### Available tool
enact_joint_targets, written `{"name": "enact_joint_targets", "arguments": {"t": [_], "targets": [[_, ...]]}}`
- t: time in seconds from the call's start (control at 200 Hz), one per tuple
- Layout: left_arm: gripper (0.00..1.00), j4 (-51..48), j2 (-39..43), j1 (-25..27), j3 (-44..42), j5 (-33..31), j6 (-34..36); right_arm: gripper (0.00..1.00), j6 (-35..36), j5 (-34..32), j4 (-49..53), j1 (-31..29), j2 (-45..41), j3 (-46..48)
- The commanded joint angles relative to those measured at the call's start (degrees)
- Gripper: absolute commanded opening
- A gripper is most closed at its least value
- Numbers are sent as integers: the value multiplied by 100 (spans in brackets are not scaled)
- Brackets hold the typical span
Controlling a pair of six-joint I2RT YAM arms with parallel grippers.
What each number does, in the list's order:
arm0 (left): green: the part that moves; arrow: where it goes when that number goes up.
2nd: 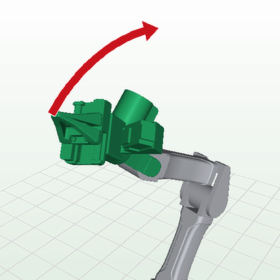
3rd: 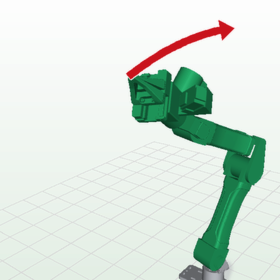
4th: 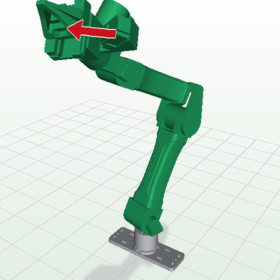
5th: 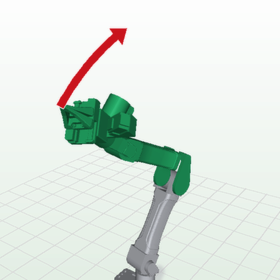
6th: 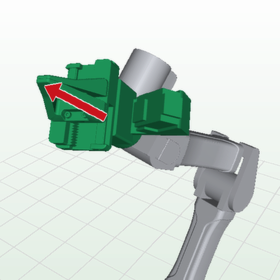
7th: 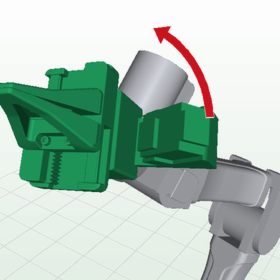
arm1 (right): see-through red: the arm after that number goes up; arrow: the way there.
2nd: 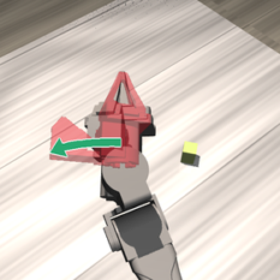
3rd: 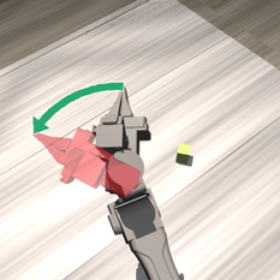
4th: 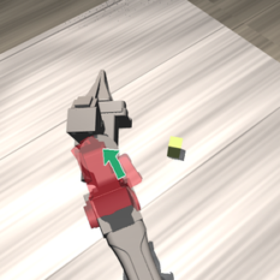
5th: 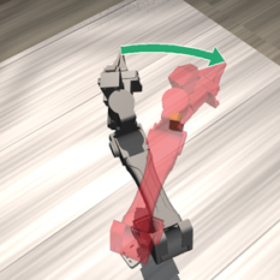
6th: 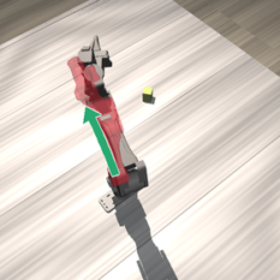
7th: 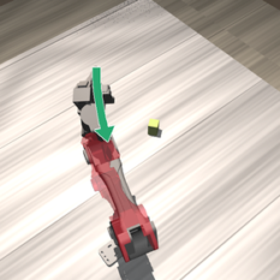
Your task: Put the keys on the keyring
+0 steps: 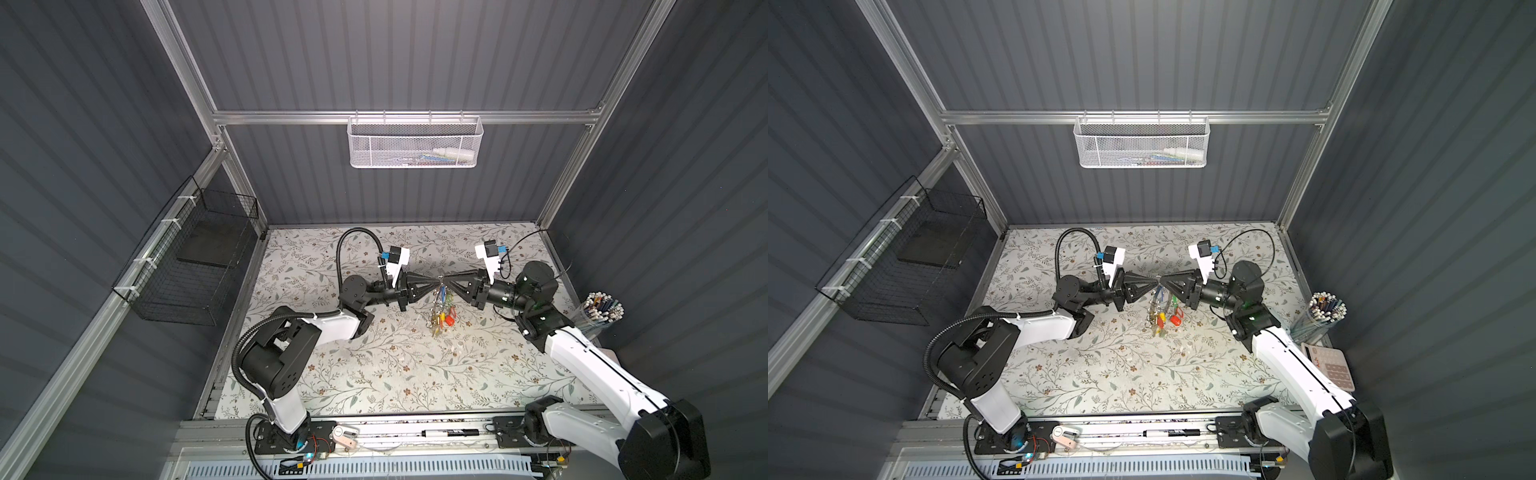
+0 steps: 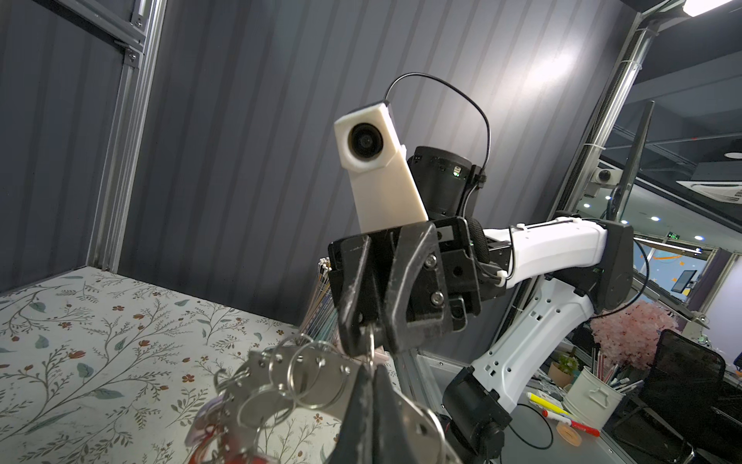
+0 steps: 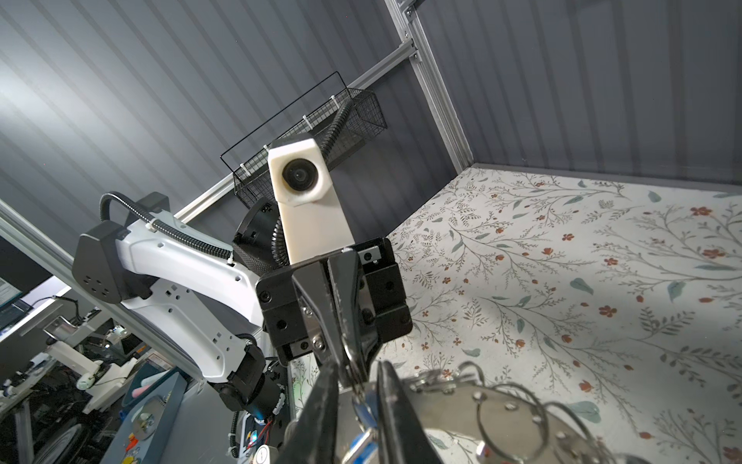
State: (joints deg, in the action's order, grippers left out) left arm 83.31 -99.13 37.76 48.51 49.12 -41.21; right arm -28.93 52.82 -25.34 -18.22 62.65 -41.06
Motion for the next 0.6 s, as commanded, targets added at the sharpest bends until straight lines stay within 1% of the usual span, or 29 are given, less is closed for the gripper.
{"name": "enact_joint_targets", "arguments": {"t": [0.0, 0.33, 0.535, 0.595], "targets": [[0, 443, -43, -22, 207, 1, -58, 23, 21, 66, -109, -42, 53, -129], [0, 360, -39, -21, 176, -26, 2, 11, -121, 174, -329, -50, 100, -99], [0, 171, -14, -23, 167, -51, 110, 0, -111, 216, -366, -61, 102, -43], [0, 20, 21, -24, 185, -35, 154, 0, -83, 222, -341, -67, 105, -34]]}}
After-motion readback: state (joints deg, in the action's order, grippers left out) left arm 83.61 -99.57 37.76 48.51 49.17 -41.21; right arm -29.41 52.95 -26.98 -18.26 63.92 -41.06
